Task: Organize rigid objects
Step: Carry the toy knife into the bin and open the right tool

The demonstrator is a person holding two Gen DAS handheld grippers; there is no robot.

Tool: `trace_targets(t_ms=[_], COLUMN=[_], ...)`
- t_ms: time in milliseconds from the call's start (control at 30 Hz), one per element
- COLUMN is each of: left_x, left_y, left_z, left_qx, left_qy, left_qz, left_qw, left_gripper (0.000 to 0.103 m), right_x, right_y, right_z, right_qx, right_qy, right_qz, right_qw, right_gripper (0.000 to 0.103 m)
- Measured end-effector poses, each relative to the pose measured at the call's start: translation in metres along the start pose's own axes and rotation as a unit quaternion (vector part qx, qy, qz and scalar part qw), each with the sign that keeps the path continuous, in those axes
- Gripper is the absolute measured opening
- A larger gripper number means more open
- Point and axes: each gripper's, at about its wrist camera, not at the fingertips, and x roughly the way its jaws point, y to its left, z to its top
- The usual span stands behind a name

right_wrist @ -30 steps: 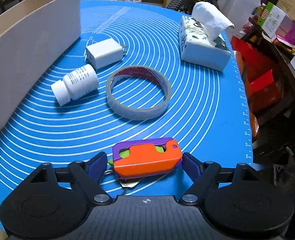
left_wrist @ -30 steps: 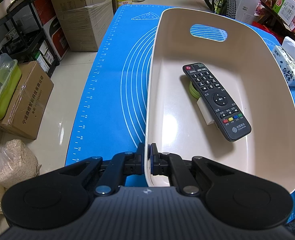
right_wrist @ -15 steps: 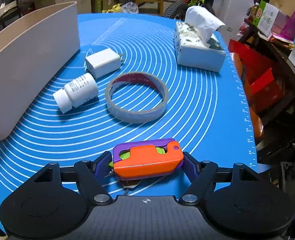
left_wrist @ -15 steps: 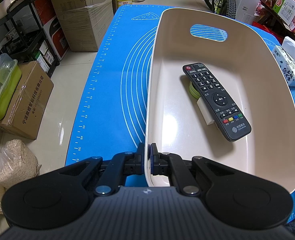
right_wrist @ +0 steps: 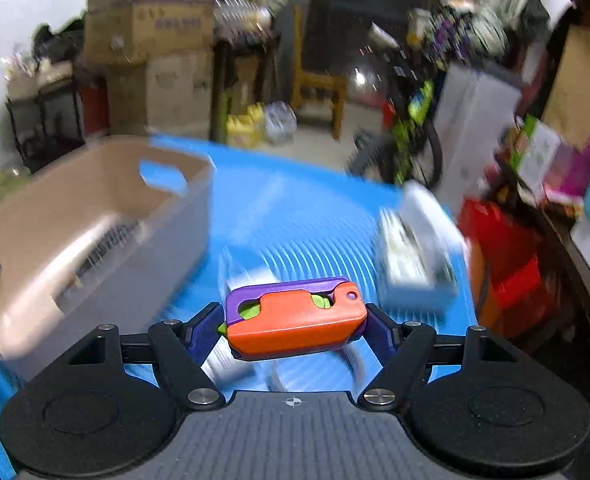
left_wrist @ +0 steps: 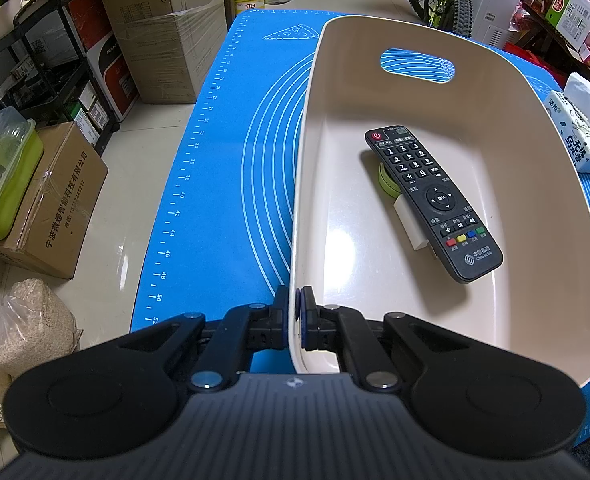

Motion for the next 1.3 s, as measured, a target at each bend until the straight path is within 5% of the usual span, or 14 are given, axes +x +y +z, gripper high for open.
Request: trace_targets(t_ms=[300, 567, 967, 1300], left_x=[0.0, 0.0, 0.0, 0.0], left_y=[0.0, -0.001, -0.001, 0.0], left_z=[0.0, 0.0, 0.001, 0.001], left_qx=[0.0, 0.0, -0.001, -0.001], left_qy=[0.0, 0.0, 0.0, 0.001], left_qz=[0.001, 0.0, 0.0, -0.001], left_qw=[1.0, 1.0, 1.0, 1.0], left_gripper=[0.007, 0.007, 0.007, 0.007], right_x=[0.019, 0.092, 0.141, 0.158], right_y=[0.064, 0.126, 0.205, 0.242], right_z=[0.073, 0.107, 0.088, 0.065], right_qx=[-0.049, -0.058, -0.154, -0.291], right_qy=[-0.04, 0.038, 0.102, 0.128], right_qz=[0.067, 0.115, 0.176, 0.168], right_qw=[0.996, 0.991, 0.967, 0.933], right_gripper=[0.076, 0.076, 0.076, 0.076])
